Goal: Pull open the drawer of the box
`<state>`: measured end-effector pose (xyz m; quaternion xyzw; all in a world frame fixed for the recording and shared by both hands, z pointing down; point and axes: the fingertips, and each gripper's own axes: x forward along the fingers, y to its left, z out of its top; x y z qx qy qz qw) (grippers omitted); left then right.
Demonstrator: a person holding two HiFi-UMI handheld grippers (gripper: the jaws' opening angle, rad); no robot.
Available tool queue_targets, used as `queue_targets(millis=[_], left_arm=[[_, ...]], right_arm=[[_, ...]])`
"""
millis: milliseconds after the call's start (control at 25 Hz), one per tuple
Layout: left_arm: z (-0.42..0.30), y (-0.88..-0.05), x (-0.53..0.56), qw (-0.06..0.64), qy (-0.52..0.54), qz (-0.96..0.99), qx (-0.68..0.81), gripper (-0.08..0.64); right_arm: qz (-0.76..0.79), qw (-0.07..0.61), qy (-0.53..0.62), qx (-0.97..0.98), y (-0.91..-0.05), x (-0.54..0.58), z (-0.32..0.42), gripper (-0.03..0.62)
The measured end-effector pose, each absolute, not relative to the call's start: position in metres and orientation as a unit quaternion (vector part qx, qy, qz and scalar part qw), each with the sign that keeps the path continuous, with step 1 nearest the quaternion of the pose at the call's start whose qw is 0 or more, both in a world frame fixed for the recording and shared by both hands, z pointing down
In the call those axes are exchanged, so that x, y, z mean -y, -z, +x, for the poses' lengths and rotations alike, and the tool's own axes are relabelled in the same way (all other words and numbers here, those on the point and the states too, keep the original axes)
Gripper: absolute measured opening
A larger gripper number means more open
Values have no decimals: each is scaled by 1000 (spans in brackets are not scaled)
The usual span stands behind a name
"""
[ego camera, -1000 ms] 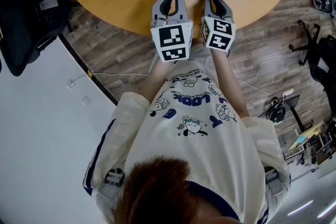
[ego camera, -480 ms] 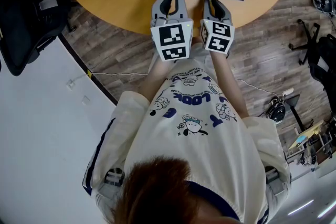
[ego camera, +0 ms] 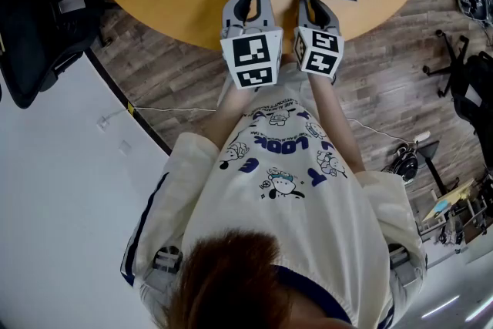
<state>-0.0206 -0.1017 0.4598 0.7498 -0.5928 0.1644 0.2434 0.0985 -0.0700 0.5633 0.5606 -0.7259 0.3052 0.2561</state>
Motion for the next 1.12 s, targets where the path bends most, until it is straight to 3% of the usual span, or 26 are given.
queue_targets(millis=[440, 800, 1120], left_arm=[[-16, -442, 107, 227, -151, 756, 595, 21], [-7, -411, 118, 201, -130, 762, 602, 20], [-13, -370, 129, 161, -99, 764, 617, 20]], right_arm=[[582, 224, -311, 717, -527, 72, 108, 112], [606, 179, -241, 736, -470, 96, 117, 53], [609, 124, -179, 763, -408, 122, 112, 46]])
